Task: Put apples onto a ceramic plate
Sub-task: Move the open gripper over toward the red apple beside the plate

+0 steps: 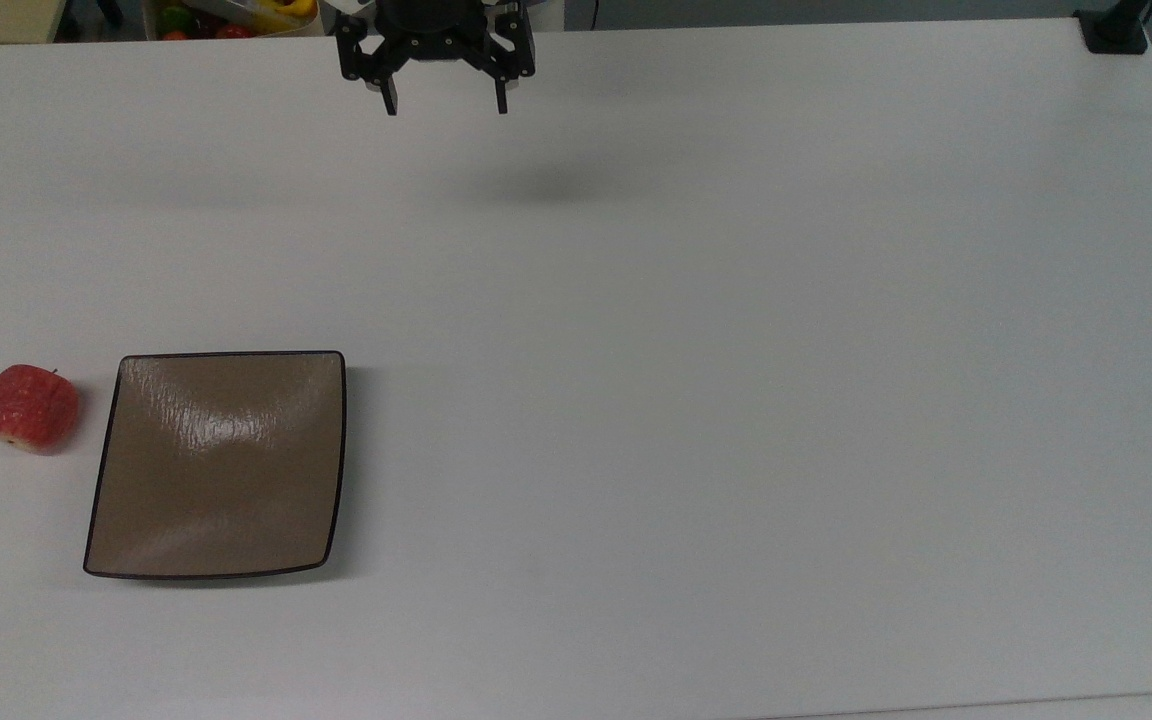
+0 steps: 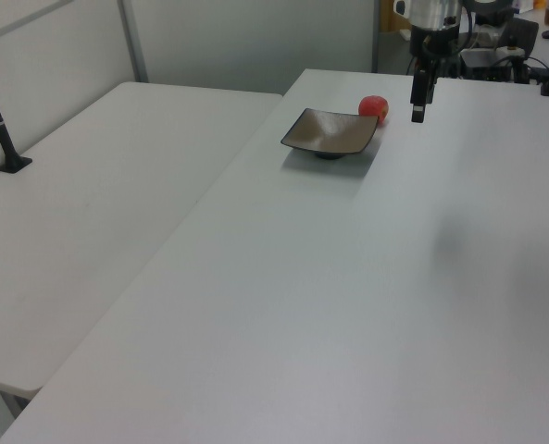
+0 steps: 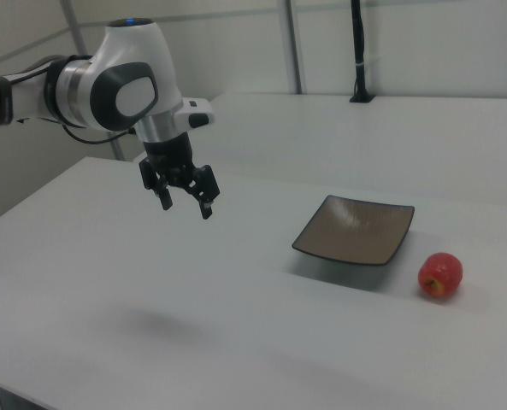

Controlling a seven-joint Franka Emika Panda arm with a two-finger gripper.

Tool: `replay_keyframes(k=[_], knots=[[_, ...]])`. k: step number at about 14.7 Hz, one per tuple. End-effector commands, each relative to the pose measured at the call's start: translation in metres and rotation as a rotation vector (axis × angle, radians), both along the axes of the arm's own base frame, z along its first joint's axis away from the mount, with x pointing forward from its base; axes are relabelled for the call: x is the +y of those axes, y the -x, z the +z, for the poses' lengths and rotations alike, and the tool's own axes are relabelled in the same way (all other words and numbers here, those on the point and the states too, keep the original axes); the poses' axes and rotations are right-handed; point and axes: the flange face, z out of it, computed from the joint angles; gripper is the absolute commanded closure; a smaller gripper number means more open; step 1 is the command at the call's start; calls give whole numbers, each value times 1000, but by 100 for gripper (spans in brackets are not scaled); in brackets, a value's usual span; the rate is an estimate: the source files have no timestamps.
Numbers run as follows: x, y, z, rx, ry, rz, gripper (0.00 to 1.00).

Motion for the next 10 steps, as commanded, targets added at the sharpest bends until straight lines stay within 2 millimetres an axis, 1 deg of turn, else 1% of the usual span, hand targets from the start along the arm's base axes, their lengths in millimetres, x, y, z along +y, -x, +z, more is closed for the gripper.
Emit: replay_keyframes(k=[1,7,10], knots=[[-4,6,1,24,5,16,0],[-4,5,2,21,5,14,0],[-13,3,4,3,15,15,0]])
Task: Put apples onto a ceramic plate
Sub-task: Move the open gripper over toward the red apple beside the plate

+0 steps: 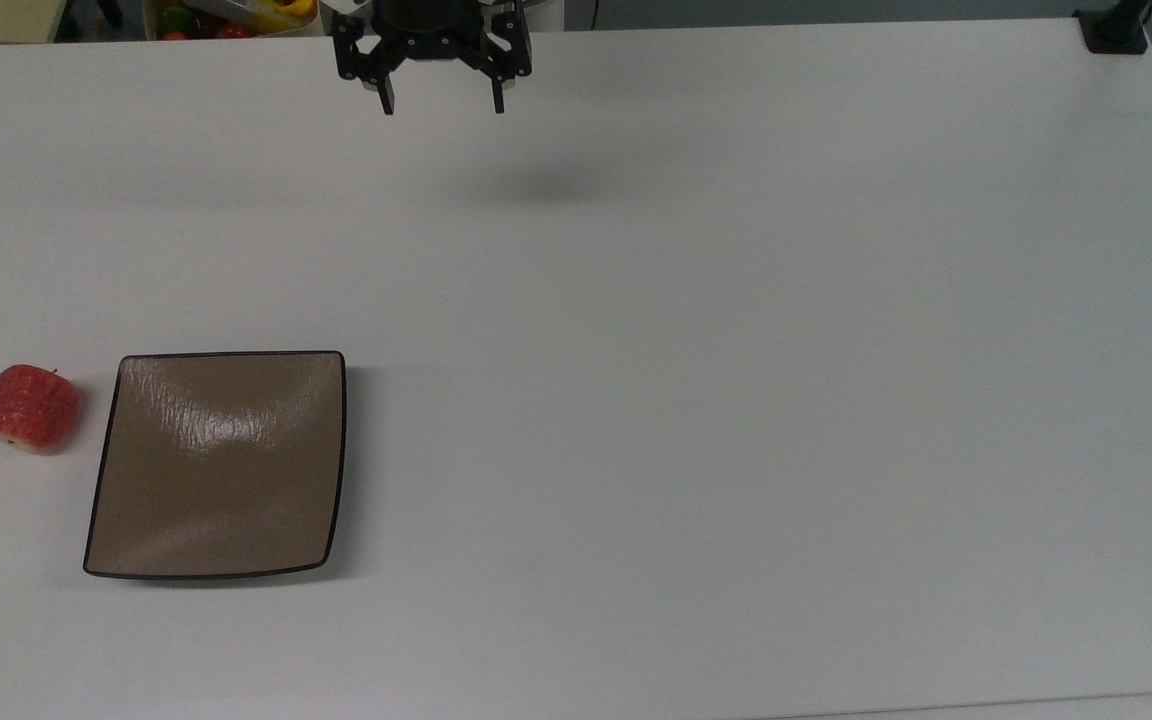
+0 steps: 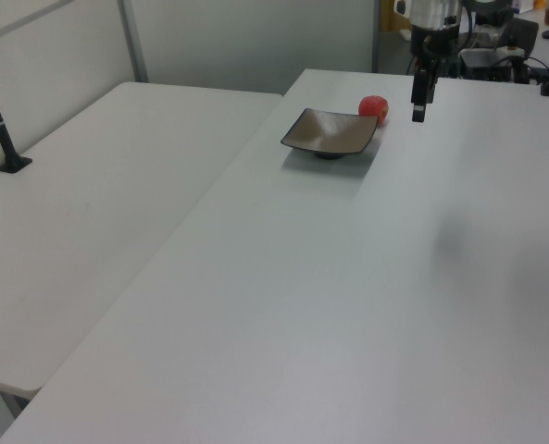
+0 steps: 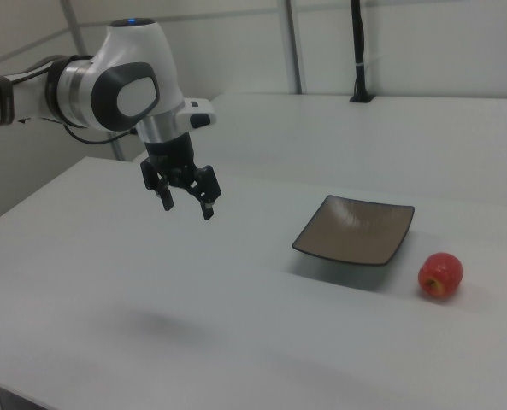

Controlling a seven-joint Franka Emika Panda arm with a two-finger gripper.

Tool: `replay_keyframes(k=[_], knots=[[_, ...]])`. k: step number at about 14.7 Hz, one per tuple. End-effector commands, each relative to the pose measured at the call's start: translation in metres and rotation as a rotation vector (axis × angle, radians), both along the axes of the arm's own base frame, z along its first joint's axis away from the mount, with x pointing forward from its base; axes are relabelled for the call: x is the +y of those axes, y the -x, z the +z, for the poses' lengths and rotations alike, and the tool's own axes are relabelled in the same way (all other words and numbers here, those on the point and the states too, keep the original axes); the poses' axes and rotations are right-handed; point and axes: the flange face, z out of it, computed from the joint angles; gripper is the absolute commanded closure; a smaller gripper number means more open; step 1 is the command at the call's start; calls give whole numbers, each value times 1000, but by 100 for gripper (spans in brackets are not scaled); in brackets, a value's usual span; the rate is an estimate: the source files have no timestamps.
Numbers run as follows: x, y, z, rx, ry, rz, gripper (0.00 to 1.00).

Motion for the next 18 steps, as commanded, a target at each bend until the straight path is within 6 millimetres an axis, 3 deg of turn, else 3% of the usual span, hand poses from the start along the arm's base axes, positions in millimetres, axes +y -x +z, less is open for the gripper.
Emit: replay_keyframes(k=[1,5,10,12,18], knots=[[-17,1,7,-6,30,34,0],[-70,-3,23,-48,48,80,0],[-146,-32,18,-103,76,-22,0],[-191,-47,2,-116,102,-51,0],[-280,-90,-45,-180,159,-142,0]])
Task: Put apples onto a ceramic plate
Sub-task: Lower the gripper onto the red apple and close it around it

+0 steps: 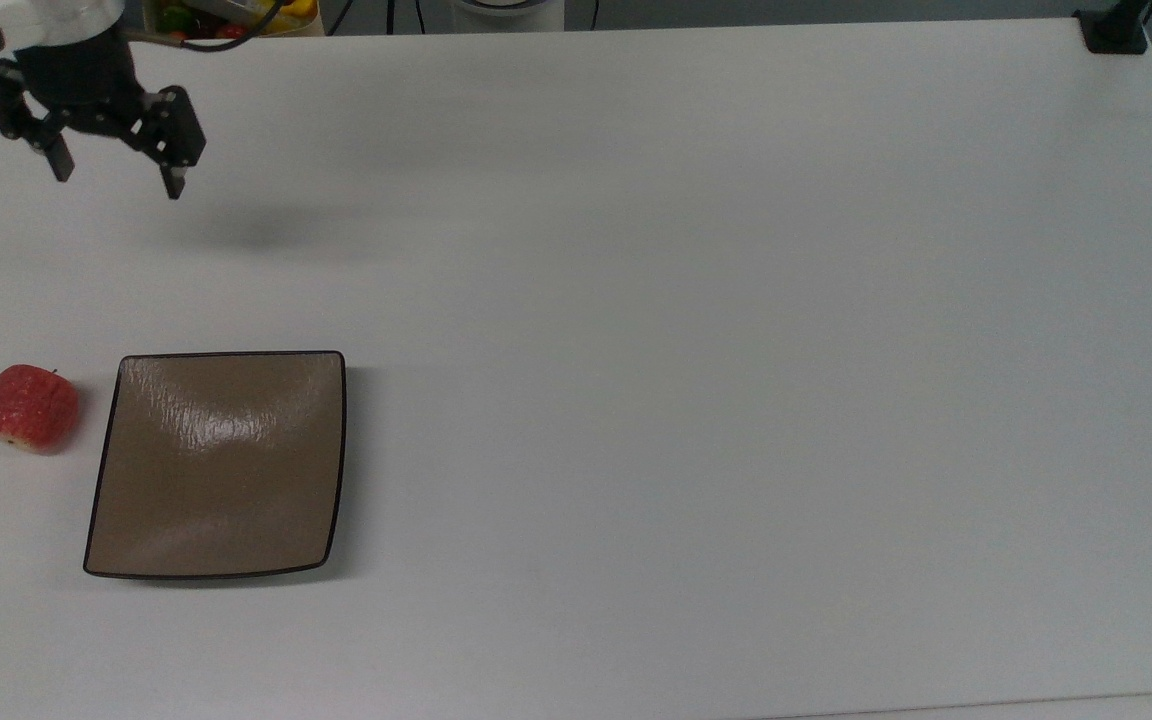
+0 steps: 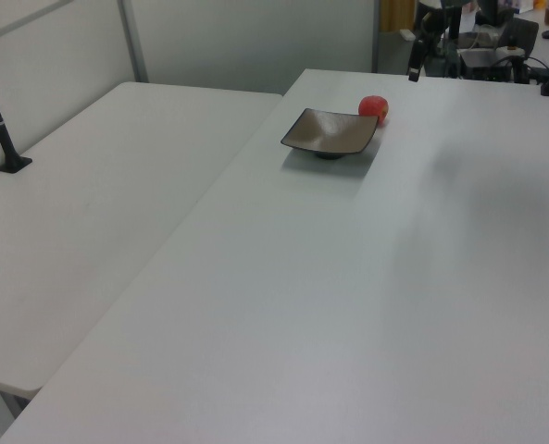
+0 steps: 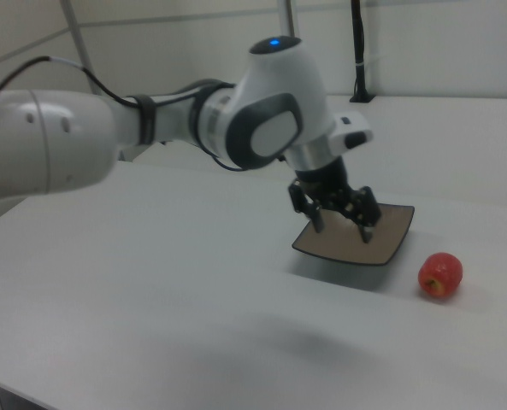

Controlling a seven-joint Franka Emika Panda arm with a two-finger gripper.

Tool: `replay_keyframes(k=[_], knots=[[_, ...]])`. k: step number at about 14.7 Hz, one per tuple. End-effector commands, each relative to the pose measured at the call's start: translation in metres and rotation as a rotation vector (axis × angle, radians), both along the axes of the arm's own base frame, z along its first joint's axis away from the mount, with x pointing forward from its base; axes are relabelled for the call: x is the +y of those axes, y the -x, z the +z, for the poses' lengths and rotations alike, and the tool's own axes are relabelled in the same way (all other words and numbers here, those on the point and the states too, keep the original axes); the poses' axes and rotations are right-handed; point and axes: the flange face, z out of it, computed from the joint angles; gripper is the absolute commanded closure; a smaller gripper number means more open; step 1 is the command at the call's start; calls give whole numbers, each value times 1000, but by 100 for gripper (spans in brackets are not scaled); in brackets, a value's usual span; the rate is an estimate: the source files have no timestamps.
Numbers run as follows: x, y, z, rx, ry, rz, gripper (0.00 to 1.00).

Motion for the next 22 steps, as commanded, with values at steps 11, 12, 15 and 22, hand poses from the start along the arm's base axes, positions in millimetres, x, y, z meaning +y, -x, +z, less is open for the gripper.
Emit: replay_keyframes(k=[11,12,15,22], knots=[[-78,-80,-106,-338,147,-96,0],[-80,-84,-116,-340,151,-95,0],[-85,-94,-137,-354,166,-89,0],[-91,-94,-168,-358,180,-90,0]])
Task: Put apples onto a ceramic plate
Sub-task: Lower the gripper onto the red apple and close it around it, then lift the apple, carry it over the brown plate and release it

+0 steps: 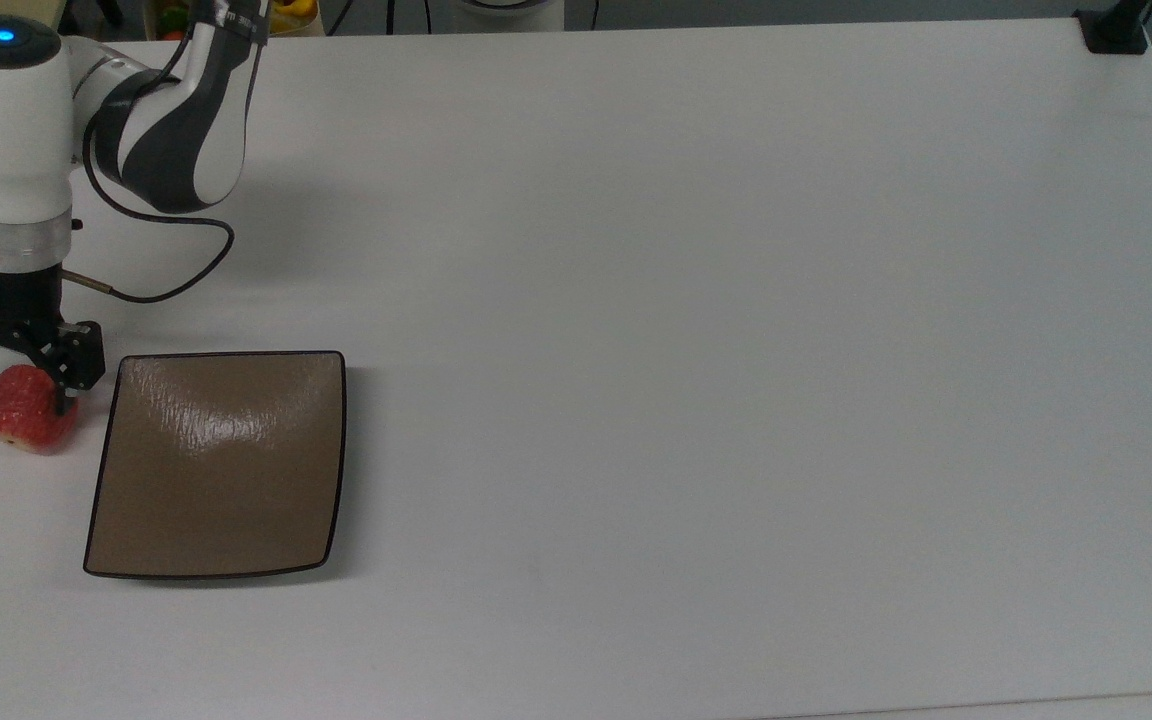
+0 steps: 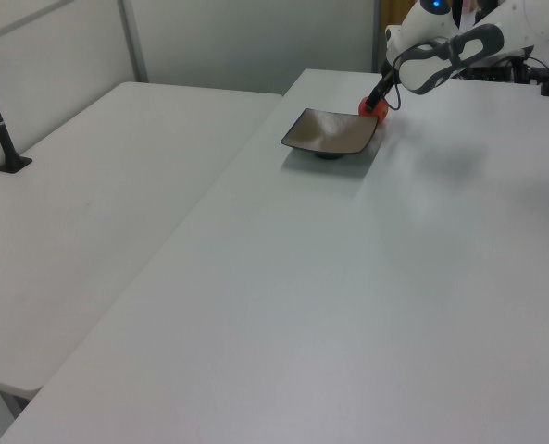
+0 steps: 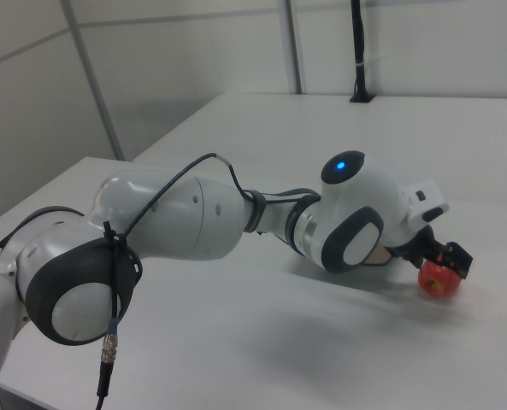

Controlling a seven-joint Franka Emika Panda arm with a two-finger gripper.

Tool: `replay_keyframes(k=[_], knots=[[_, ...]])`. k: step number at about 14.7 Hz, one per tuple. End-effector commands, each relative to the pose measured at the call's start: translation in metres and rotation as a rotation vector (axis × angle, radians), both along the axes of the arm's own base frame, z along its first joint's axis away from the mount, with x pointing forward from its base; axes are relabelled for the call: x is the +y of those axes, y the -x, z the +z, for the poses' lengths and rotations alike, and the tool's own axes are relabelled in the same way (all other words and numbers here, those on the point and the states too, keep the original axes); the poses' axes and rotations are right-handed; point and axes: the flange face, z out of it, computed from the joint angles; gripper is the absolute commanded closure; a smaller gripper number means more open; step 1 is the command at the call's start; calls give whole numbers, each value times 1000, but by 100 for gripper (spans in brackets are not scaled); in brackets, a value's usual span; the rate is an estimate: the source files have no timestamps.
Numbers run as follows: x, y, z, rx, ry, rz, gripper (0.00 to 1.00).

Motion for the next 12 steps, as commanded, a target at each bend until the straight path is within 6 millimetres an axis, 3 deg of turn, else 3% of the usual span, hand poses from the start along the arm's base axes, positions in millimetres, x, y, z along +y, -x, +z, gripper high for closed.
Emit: replay_keyframes(k=[1,2,6,8,10,12], knots=[[-4,-4,-5,-30,16,-15,33],[-5,-3,-6,-31,16,-17,52],[-10,-1,2,-46,18,-25,55],[-16,3,34,-87,17,-37,55],[1,3,73,-135,6,-19,53],[38,-2,96,-159,-25,26,53]])
